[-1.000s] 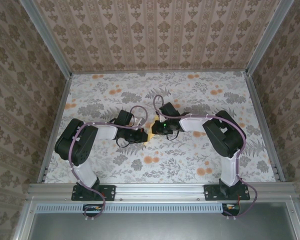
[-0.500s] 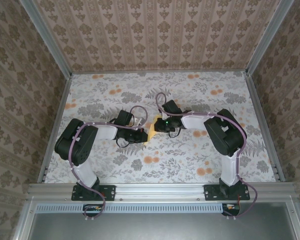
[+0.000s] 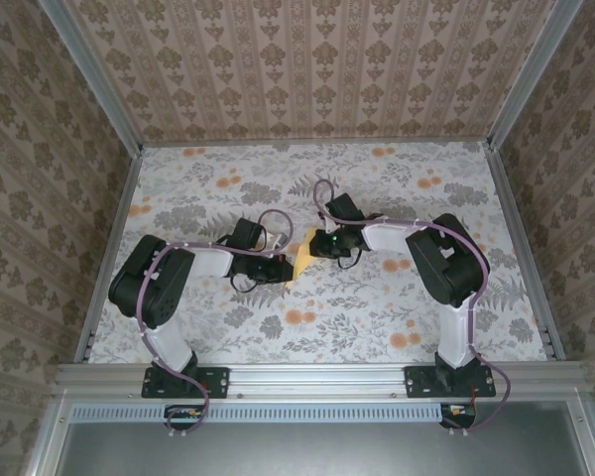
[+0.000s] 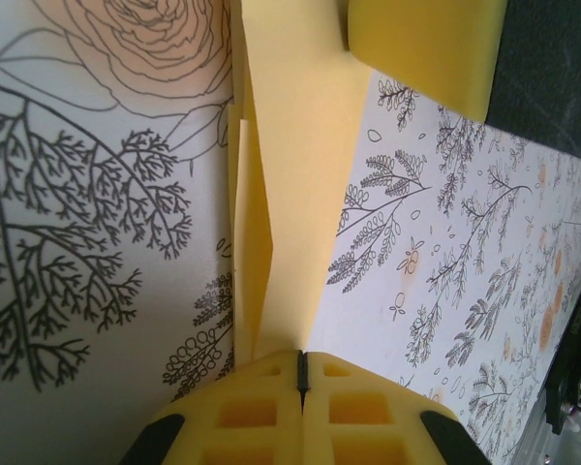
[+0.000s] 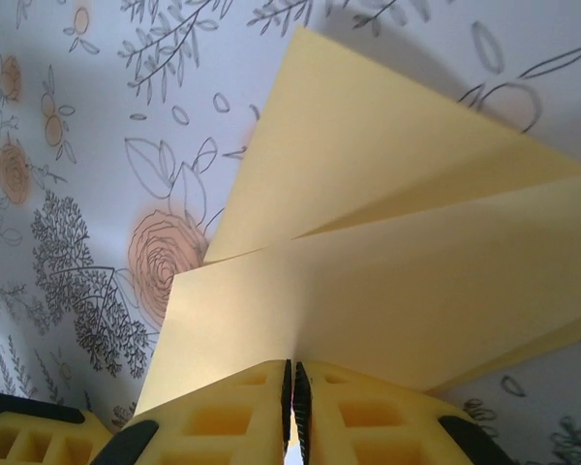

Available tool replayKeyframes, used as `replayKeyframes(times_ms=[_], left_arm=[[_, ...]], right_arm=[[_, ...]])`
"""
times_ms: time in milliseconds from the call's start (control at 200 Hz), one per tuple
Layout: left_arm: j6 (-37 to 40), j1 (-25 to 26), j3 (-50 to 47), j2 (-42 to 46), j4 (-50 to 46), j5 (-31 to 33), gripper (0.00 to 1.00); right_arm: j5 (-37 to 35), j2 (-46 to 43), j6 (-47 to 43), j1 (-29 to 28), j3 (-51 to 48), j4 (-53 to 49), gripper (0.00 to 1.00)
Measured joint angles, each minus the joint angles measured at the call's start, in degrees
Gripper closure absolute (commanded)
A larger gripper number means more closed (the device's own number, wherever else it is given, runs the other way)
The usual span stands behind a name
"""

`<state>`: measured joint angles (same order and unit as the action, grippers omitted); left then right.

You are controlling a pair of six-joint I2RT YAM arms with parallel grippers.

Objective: Fold a paper plane with a square sheet of paper (fold left side to right side)
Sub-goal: Fold the wing for the fifth time at the center of the table.

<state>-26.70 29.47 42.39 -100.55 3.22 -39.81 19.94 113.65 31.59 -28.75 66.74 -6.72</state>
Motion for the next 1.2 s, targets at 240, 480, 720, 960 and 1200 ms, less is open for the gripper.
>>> replayKeyframes(times_ms=[240, 480, 720, 960, 1200], left_arm=[[0.0, 0.0, 0.0, -0.1, 0.5, 0.2, 0.99], [0.0, 0.0, 0.0, -0.2, 1.5, 0.5, 1.00], [0.0, 0.0, 0.0, -0.3, 1.7, 0.7, 1.00], [0.0, 0.0, 0.0, -0.3, 1.7, 0.7, 1.00], [0.0, 0.0, 0.0, -0.4, 2.3, 0.9, 1.00]], right_arm=[[0.2, 0.7, -0.4, 2.3, 1.0, -0.6, 0.85], [1.8, 1.8, -1.3, 3.5, 2.6, -1.8, 0.85], [2.4, 2.4, -1.5, 5.3, 3.6, -2.2, 0.84], [3.1, 3.1, -1.7, 6.4, 4.6, -2.8, 0.84], [4.1, 4.7, -1.7, 7.5, 7.2, -4.8, 0.84]])
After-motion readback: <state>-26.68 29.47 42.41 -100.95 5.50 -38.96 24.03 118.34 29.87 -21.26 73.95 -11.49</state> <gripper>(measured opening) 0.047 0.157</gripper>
